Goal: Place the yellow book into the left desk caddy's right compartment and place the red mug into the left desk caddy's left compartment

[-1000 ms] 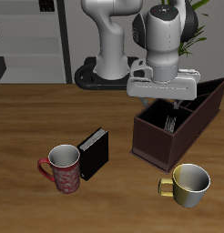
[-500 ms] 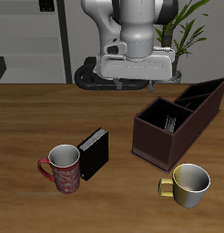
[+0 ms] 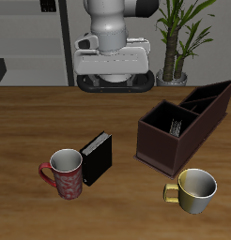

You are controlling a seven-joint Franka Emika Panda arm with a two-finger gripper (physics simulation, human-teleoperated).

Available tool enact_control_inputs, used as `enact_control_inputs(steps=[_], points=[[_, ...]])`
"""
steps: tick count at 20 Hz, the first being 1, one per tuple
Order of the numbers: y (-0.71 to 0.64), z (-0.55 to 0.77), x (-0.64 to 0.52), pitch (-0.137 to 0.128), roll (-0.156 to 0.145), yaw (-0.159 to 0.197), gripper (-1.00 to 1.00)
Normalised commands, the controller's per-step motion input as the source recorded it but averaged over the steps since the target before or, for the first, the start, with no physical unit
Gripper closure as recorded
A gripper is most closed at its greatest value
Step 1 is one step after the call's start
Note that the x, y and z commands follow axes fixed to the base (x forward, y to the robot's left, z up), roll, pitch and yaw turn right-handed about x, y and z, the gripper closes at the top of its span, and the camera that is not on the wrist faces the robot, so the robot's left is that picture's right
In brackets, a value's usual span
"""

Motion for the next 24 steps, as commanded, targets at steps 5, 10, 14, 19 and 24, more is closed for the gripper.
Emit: enact_control_inputs(steps=[5, 10, 14, 19, 24], points=[[-0.67, 0.27, 0.08, -0.016, -0.008, 0.034, -1.0], [-0.54, 0.1, 0.1, -0.015, -0.071, -0.004, -1.0], [-0.48, 0.01, 0.15, -0.025, -0.1, -0.024, -1.0], [-0.33, -0.08, 0.2, 0.003, -0.076, -0.046, -1.0], [0.0, -0.02, 0.12, 0.001, -0.014, -0.016, -1.0]])
